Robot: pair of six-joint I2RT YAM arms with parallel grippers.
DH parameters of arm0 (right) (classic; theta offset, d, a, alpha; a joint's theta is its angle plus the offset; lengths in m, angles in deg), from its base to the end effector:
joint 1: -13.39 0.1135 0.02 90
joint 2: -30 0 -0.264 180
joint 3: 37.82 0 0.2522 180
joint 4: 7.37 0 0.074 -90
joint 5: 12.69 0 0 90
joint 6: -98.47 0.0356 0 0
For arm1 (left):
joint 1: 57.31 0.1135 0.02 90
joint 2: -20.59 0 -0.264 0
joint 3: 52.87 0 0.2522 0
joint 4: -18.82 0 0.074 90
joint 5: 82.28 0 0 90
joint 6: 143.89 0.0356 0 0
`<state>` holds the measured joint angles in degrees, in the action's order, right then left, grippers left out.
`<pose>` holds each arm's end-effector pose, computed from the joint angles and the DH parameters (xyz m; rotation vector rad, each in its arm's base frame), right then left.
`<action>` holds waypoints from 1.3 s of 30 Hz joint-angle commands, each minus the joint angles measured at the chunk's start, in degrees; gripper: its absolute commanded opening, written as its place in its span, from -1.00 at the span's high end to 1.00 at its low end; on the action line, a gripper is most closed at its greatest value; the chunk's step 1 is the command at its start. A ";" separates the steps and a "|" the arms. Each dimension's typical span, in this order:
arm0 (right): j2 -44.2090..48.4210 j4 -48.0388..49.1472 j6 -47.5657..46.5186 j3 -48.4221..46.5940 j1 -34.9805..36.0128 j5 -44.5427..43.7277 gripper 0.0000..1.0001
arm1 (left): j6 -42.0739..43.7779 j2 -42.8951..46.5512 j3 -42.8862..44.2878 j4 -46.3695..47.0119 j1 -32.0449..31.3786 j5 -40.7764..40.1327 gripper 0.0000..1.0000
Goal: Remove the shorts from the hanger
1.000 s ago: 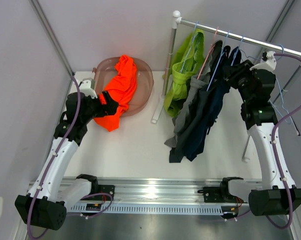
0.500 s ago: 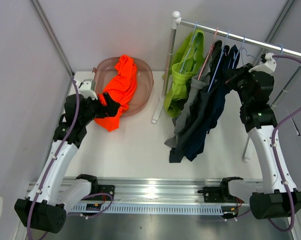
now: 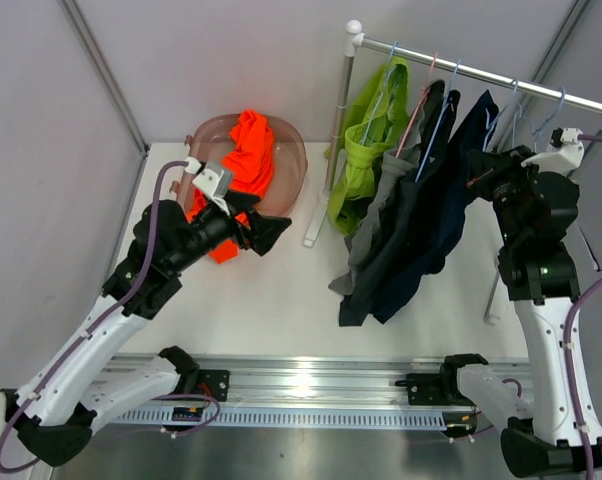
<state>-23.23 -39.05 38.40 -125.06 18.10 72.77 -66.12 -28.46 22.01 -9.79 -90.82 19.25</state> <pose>0.1800 0.0120 0.4705 0.3992 1.4927 0.4203 0.1484 -0.1068 0.4175 0.4654 1.6090 -0.7724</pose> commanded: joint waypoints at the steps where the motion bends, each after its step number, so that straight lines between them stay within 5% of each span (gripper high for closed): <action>1: 4.18 2.27 0.74 -0.45 0.21 1.63 1.00 | 1.33 -1.39 1.55 5.35 -6.89 -3.44 -0.98; 9: 8.67 -1.68 3.03 -0.44 0.30 5.85 1.00 | 3.88 -10.34 0.84 14.50 -25.96 -9.68 -0.98; 21: 10.52 -4.06 4.87 -0.62 0.30 7.79 1.00 | 3.79 -25.45 2.68 29.52 -36.26 -9.06 -0.98; 39: 11.48 -3.36 6.54 0.78 0.39 7.17 1.00 | 5.73 -44.01 16.74 33.75 -37.41 -7.93 -0.98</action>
<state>-13.29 -47.44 43.69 -123.70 18.14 79.53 -61.35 -70.54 34.80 20.77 -128.07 10.88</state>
